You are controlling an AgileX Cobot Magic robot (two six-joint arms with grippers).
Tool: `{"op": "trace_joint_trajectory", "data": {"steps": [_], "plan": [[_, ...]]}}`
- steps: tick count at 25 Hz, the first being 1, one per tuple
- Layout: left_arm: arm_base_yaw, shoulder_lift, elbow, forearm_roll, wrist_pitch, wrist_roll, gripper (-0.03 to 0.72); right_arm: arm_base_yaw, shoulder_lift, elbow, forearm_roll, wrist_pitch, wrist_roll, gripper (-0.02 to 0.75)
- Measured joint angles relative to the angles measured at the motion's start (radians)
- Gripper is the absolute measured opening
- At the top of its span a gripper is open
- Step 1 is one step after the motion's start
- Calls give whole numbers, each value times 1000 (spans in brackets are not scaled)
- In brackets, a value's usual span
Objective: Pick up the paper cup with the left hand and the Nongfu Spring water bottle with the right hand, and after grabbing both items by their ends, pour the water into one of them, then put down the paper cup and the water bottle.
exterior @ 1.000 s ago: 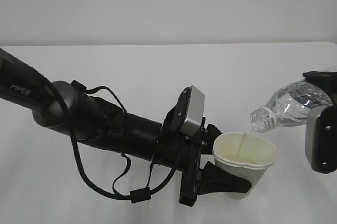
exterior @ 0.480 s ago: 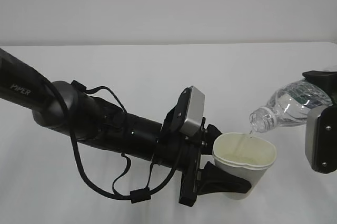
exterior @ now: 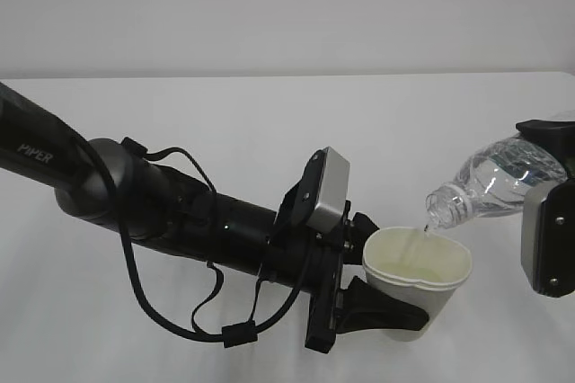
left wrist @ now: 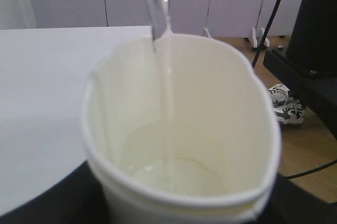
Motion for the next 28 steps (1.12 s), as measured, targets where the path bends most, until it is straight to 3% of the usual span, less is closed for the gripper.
{"op": "trace_joint_trajectory", "data": {"steps": [28], "plan": [[0, 0, 0, 0, 2, 0, 425, 0, 0, 0, 0, -9, -6, 340]]}}
